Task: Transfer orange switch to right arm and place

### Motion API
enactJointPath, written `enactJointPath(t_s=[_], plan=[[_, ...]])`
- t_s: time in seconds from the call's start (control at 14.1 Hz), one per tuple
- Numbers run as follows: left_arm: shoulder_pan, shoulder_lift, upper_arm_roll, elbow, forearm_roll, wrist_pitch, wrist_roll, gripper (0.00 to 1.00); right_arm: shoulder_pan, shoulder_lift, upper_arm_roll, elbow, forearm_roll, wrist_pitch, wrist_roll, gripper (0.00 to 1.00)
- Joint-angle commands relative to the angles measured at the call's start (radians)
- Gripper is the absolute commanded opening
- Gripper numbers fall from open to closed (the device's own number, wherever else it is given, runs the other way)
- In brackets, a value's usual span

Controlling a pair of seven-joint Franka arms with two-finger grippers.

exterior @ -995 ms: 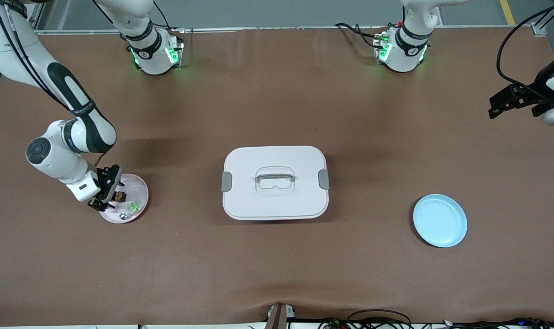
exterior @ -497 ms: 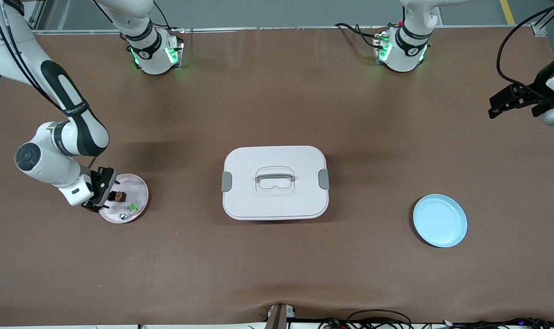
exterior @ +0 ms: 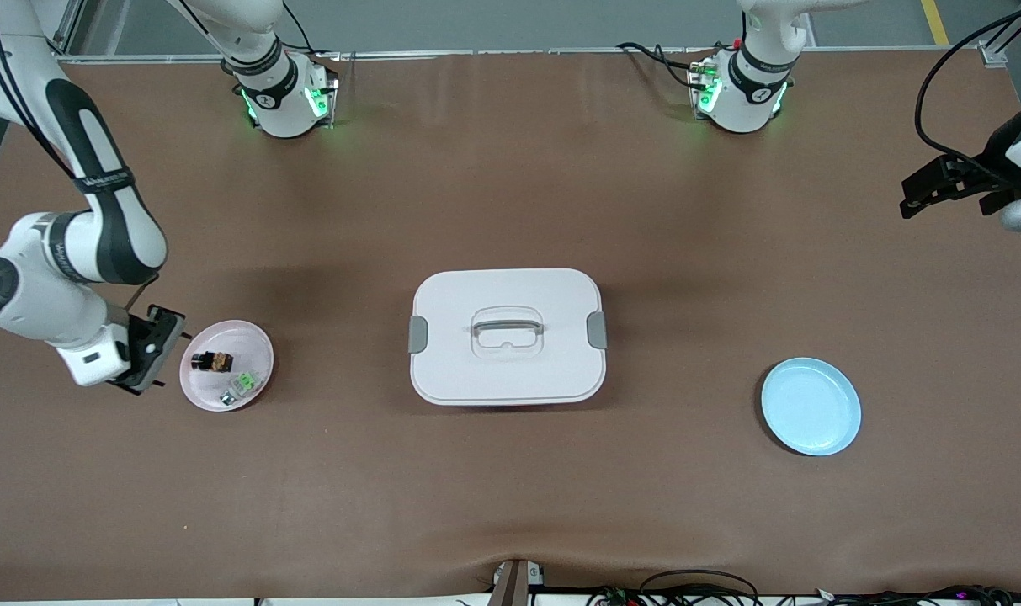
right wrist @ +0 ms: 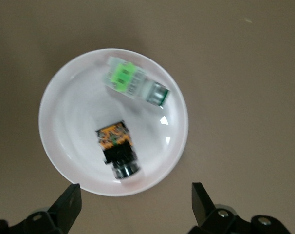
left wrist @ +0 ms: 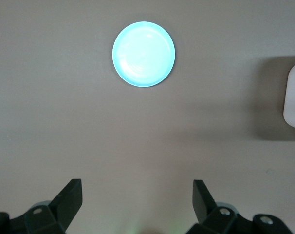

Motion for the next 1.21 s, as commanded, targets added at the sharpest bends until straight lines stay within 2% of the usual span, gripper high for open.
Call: enactJointPath(t_s=[0.0, 0.14, 0.36, 0.57, 0.71, 0.85, 1.14], plan=[[0.003, -0.021, 0.001, -0.015, -0.017, 0.001, 0.014, 1.00, -0.055, -0.083, 0.008, 0.000, 0.070, -0.052, 0.127, 1.00], [0.003, -0.023, 0.001, -0.015, -0.017, -0.001, 0.014, 1.00, -0.061, -0.117, 0.006, 0.038, 0.119, -0.124, 0.229, 1.00], [0.003, -0.024, 0.001, -0.015, -0.017, -0.003, 0.014, 1.00, -0.023, -0.130, 0.006, 0.182, 0.103, -0.335, 0.493, 1.00], [0.003, -0.024, 0.001, -0.015, -0.017, -0.003, 0.014, 1.00, 0.006, -0.124, 0.008, 0.349, 0.089, -0.559, 0.670, 1.00], [0.003, -0.024, 0.001, -0.014, -0.017, -0.003, 0.016, 1.00, 0.046, -0.120, 0.006, 0.432, 0.075, -0.604, 0.699, 1.00], [0.003, -0.024, 0.001, -0.015, -0.017, -0.001, 0.016, 1.00, 0.086, -0.130, 0.002, 0.446, 0.049, -0.614, 0.727, 1.00], [0.005, -0.023, 0.001, -0.014, -0.017, -0.001, 0.016, 1.00, 0.106, -0.133, 0.011, 0.495, 0.018, -0.673, 1.048, 1.00]])
